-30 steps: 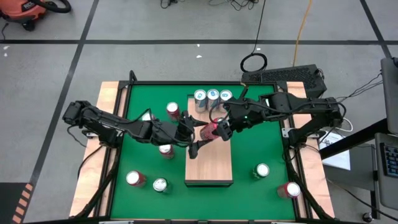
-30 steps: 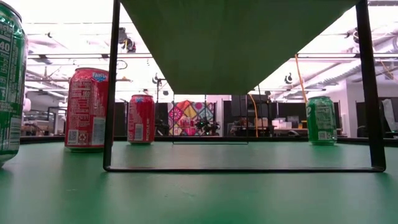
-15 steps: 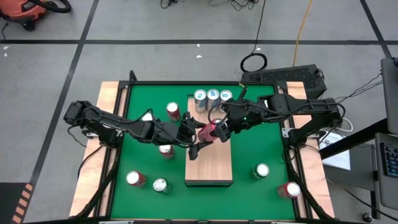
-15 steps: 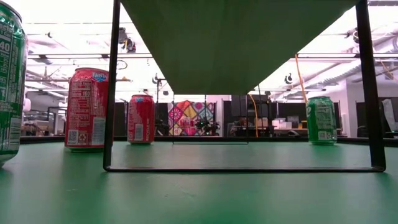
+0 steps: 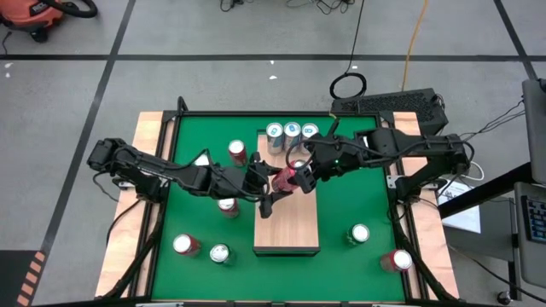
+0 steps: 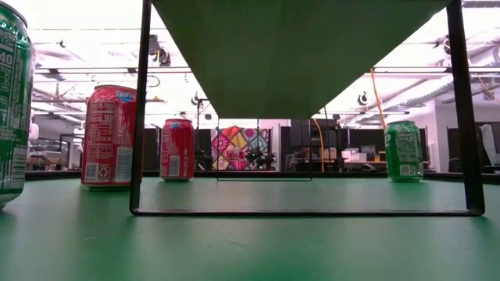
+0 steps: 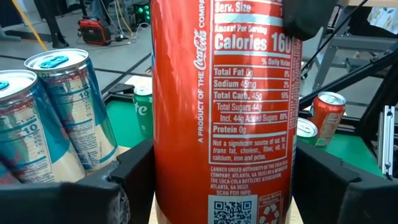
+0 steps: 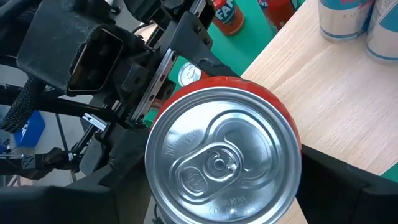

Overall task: Place canned beverage on shelf
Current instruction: Put the orange soda can on the shelf

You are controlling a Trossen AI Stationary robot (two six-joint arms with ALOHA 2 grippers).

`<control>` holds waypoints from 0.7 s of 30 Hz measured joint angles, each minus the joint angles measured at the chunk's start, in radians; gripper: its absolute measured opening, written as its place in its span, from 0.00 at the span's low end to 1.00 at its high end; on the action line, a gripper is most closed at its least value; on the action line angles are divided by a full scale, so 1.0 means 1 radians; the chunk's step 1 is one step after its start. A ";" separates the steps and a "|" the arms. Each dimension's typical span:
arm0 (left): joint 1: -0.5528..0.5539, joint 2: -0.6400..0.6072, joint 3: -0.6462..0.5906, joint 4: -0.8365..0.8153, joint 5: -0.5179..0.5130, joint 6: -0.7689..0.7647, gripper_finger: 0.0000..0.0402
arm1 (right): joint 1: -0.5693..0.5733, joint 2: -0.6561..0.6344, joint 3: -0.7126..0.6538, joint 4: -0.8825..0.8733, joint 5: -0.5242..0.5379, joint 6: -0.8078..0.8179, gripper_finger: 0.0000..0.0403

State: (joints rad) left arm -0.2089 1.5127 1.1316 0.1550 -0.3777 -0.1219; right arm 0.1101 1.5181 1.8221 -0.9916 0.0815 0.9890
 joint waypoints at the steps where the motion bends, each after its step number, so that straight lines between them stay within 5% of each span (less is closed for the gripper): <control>1: 0.000 0.000 0.000 0.003 -0.001 0.000 0.69 | 0.000 0.000 0.000 0.000 0.000 0.000 0.76; 9: 0.000 -0.001 0.000 0.020 0.002 -0.003 0.69 | -0.001 -0.013 0.000 -0.004 -0.005 -0.030 0.81; 21: 0.004 -0.004 0.000 0.168 0.174 -0.113 0.69 | -0.002 -0.090 0.000 0.039 -0.037 -0.160 0.86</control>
State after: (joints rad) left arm -0.2050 1.5090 1.1316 0.3226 -0.2040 -0.2353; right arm 0.1085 1.4284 1.8221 -0.9527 0.0448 0.8294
